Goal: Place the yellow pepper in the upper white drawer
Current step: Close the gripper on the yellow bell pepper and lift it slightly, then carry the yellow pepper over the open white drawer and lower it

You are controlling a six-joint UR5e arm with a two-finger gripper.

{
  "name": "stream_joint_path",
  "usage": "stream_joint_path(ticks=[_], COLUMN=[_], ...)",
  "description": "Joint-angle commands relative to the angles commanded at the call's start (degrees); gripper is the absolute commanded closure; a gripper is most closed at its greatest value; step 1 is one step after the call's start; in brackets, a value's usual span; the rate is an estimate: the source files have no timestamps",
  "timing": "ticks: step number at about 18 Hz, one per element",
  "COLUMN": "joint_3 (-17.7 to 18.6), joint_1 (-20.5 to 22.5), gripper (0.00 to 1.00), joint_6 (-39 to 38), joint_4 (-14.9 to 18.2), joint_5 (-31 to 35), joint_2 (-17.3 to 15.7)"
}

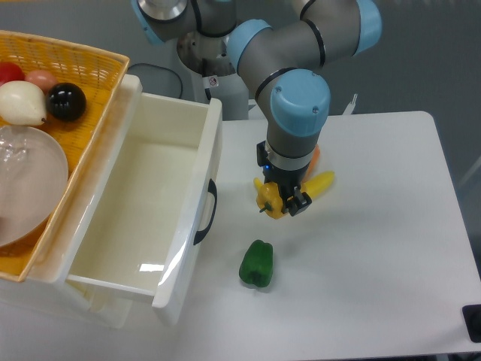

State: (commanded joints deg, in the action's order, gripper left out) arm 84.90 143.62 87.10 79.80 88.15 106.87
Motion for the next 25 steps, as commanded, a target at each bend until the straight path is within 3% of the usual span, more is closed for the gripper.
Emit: stream_joint_path(ticks=[12, 16, 21, 25], joint_3=[-2.28, -2.55, -3.95, -5.19], joint_1=[0.35, 0.96, 0.7, 2.63], gripper=[0.79, 0.79, 0.79, 0.78], joint_6=[-8.86, -15.82, -24.5, -26.37], joint_4=[1.05, 1.4, 4.47, 6.94], joint_5=[-4.83, -11.42, -14.48, -18.79], joint_2=[-0.26, -1.23, -3.16, -5.97])
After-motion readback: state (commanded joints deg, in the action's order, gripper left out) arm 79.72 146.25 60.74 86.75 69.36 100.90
